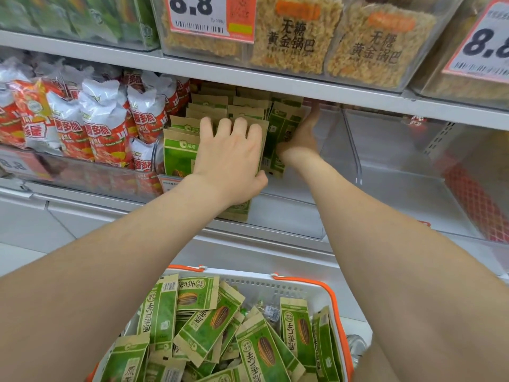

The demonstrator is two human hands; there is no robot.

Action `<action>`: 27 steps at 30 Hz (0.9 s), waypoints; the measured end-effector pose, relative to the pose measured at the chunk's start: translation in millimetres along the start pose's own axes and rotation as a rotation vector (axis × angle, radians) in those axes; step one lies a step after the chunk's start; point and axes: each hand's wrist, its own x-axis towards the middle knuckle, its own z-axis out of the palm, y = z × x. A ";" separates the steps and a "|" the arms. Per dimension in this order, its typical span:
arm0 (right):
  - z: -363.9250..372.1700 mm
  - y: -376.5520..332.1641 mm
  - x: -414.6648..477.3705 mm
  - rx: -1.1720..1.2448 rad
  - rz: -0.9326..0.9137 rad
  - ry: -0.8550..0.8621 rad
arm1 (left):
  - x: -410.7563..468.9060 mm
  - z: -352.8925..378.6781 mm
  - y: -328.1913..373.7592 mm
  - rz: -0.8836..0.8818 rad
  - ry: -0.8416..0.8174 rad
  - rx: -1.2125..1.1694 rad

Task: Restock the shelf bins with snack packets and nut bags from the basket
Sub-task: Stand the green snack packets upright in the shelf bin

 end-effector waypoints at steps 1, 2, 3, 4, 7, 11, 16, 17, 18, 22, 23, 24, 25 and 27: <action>1.1 0.4 1.0 0.035 0.004 0.021 | -0.1 0.2 0.8 -0.001 0.002 0.002; 1.7 0.8 1.6 0.056 0.001 0.049 | 0.0 0.6 1.2 -0.001 0.003 0.002; 2.6 1.4 3.2 0.058 -0.010 0.074 | -0.1 0.8 1.0 -0.001 0.004 0.002; 3.2 0.9 3.5 0.045 -0.031 0.089 | -0.2 0.9 0.6 0.000 0.005 0.003; 6.5 -1.3 2.0 -0.012 -0.113 0.131 | -1.3 0.6 -0.9 -0.004 0.011 0.001; 8.3 2.5 -3.2 -0.114 -0.115 0.128 | -3.5 0.1 -0.2 -0.004 0.014 -0.001; 5.8 5.7 -3.1 -0.102 -0.100 0.054 | -3.8 -0.8 -1.8 -0.002 0.025 -0.013; 6.2 5.8 -2.1 -0.051 -0.084 0.033 | -3.7 -0.8 -1.9 -0.002 0.026 -0.013; 6.8 6.5 -0.3 0.011 -0.062 0.019 | -3.6 -0.7 -1.7 -0.001 0.028 -0.014; 8.5 10.9 5.6 0.202 0.000 -0.017 | -3.0 -0.1 -0.4 -0.003 0.031 -0.020; 8.0 12.4 7.7 0.224 -0.010 -0.034 | -2.8 0.1 -0.4 -0.003 0.032 -0.019; 6.7 13.8 9.0 0.239 -0.016 -0.055 | -2.6 0.2 -0.5 -0.003 0.035 -0.018; 5.2 15.3 10.5 0.257 -0.009 -0.078 | -2.4 0.3 -0.7 -0.003 0.037 -0.018; 2.7 18.4 13.3 0.305 0.017 -0.118 | -2.1 0.5 -0.7 -0.003 0.041 -0.019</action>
